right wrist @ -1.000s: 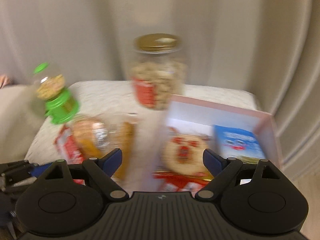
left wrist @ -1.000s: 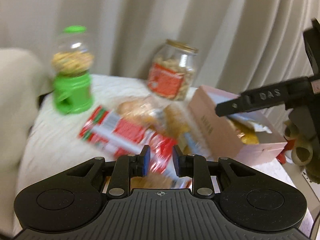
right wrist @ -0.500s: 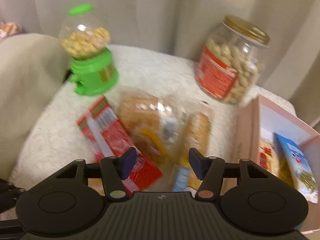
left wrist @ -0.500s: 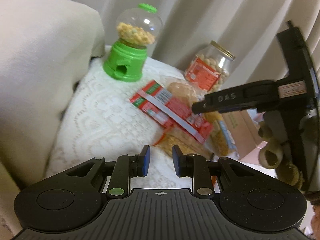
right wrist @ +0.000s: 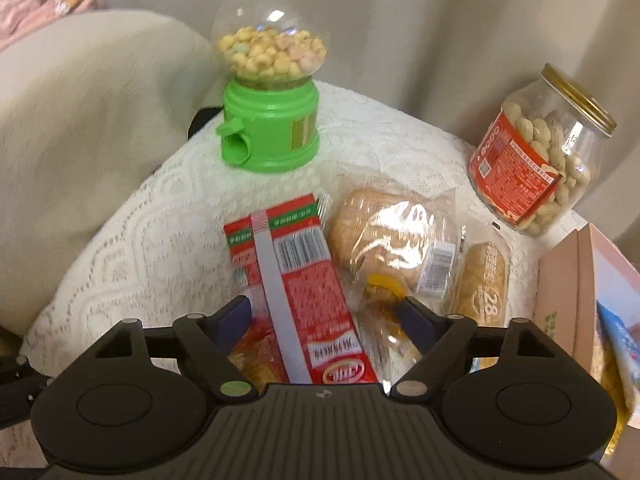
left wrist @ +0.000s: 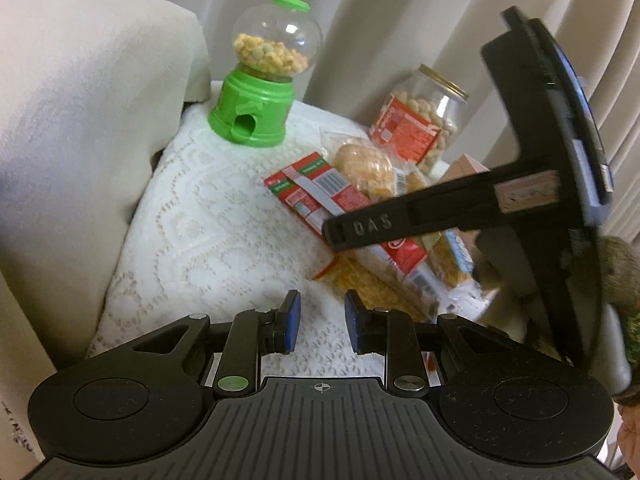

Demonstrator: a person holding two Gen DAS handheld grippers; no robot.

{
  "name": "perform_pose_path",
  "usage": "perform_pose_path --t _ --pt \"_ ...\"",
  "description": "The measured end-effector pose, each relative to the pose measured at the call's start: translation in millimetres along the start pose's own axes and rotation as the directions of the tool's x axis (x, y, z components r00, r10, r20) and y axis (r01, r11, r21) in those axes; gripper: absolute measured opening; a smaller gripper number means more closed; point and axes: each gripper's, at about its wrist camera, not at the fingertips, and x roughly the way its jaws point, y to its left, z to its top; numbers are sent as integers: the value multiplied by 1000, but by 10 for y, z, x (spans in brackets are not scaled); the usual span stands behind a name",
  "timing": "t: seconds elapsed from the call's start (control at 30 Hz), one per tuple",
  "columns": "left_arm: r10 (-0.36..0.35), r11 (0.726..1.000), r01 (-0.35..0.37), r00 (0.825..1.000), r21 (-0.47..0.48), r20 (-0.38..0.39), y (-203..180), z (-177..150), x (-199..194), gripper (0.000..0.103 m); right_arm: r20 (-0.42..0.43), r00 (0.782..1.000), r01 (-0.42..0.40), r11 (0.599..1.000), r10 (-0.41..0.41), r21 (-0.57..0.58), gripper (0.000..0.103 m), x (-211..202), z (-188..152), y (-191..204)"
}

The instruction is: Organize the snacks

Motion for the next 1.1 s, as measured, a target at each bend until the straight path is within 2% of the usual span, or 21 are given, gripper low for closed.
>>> perform_pose_path --t 0.03,0.13,0.27,0.57,0.77,0.97,1.03,1.1 --pt "-5 1000 5 1000 -1 -1 -7 -4 -2 28 -19 999 -27 1000 27 6 58 -22 -22 -9" --pt "-18 1000 18 1000 -2 -6 -26 -16 -6 28 -46 997 -55 997 57 53 55 -115 -121 -70" --pt "-32 999 32 999 -15 -26 -38 -26 24 28 -47 997 -60 995 64 80 42 -254 -311 -171" --pt "-55 998 54 996 -21 -69 -165 -60 117 28 -46 987 -139 963 154 233 39 -507 -827 -576" --pt "-53 999 52 995 -11 -80 -270 -89 128 28 -9 983 -171 932 183 319 39 -629 -1083 -737" --pt "-37 999 36 996 -16 -85 -300 -85 94 28 33 978 -206 926 206 317 40 -791 -1300 -705" --pt "-43 999 42 995 -11 -90 -334 -88 86 28 38 962 -269 905 272 331 40 -820 -1384 -730" --pt "-44 999 44 995 6 -94 -396 -99 73 28 46 957 -286 896 288 341 40 -856 -1472 -763"
